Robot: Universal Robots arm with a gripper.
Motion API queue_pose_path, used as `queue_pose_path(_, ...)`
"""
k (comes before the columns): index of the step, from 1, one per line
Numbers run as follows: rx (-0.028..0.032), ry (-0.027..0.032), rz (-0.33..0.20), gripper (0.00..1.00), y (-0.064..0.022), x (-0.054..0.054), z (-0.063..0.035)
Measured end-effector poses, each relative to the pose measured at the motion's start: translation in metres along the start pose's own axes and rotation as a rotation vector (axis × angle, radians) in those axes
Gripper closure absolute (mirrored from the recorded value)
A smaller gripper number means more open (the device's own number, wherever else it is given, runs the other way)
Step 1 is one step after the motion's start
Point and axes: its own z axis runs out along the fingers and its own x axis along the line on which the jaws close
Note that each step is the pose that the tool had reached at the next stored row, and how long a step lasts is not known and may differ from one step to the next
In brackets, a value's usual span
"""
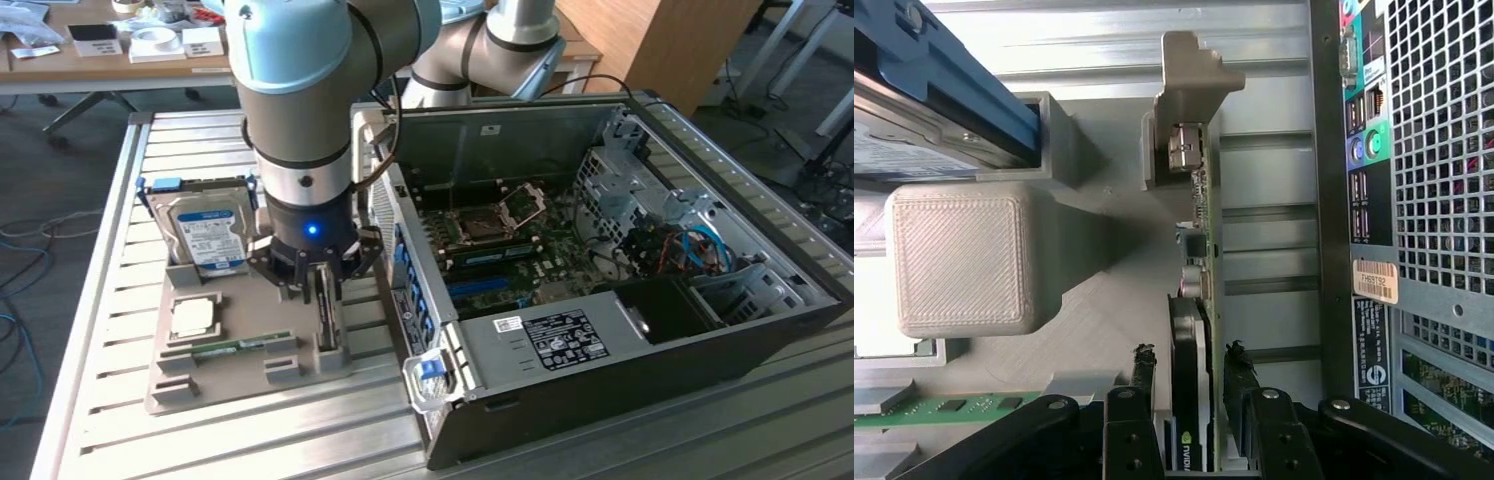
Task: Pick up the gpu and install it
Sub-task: 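Pick up the gpu and move the gpu toward the slot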
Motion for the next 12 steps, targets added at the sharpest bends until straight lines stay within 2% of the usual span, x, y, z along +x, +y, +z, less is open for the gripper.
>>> queue_pose_path(12, -0.0001, 0.0, 0.0, 0.58, -0.0004, -0.0007, 0.0023)
